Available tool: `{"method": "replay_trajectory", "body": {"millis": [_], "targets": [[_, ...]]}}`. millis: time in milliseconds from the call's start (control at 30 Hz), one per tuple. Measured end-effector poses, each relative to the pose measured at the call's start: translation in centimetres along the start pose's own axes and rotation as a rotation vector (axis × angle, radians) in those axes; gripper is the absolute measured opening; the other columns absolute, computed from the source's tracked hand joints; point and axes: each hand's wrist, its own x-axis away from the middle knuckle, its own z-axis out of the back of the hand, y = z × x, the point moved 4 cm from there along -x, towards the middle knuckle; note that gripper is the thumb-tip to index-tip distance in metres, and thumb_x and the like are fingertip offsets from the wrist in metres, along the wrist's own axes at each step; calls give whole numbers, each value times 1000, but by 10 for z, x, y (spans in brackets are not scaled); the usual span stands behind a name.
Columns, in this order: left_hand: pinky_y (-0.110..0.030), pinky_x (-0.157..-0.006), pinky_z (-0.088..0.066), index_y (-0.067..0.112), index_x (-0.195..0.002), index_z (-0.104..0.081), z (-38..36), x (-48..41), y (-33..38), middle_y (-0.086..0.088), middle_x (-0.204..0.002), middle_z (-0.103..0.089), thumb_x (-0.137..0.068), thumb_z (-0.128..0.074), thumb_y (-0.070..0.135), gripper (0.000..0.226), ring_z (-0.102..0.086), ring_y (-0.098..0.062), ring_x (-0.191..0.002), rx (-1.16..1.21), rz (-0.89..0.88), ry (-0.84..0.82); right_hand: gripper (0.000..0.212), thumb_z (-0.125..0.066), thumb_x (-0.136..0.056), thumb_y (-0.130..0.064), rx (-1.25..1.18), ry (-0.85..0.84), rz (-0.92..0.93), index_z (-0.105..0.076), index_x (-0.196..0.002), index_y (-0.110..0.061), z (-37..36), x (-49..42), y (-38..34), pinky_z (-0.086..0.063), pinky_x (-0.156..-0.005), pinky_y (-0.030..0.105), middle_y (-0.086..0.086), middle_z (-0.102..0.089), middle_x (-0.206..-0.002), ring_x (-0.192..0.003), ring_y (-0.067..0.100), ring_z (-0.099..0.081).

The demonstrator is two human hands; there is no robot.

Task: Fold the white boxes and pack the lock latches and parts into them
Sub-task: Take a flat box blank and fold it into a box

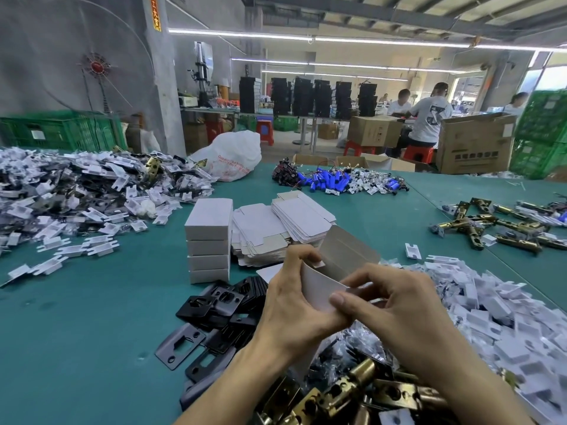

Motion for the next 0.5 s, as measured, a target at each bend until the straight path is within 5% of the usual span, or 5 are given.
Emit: {"method": "replay_trajectory", "body": {"millis": [100,233,300,400,500], "targets": [[-18,-50,-42,36,-95,-39,0,0,2,4,-82,-56,-61,-83,42,56,-52,-2,-61,-30,-29,-12,13,-81,-73,-36,12,-30,-7,-74,-73,-25,2,-1,1,-57,-60,31,-12,-71,-69,-66,6,-69],[-34,-47,-46,32,-94,-38,0,1,2,-2,-77,-55,-61,-81,45,56,-54,-13,-60,-35,-39,-33,15,-79,-73,-44,64,-21,7,-74,-76,-31,4,1,3,-57,-64,33,-11,-69,-76,-67,7,-68],[-33,-50,-48,34,-95,-38,1,1,3,2,-80,-58,-62,-82,45,56,-56,-11,-62,-34,-46,-27,17,-78,-77,-44,48,-26,31,-72,-92,-39,3,1,3,-58,-70,33,-14,-67,-93,-78,7,-68],[-19,-57,-47,42,-101,-38,2,1,5,18,-94,-60,-62,-84,42,60,-60,-5,-71,-43,-42,-22,51,-78,-83,-33,-14,-35,131,-55,-126,-50,1,1,-5,-58,-77,27,-20,-65,-115,-99,6,-67],[-29,-64,-53,40,-111,-35,0,2,5,16,-101,-60,-64,-80,43,64,-64,-9,-80,-55,-27,-54,51,-69,-84,-36,-242,-15,79,-51,-130,-51,1,0,-7,-58,-76,25,-17,-72,-106,-91,9,-72]]}}
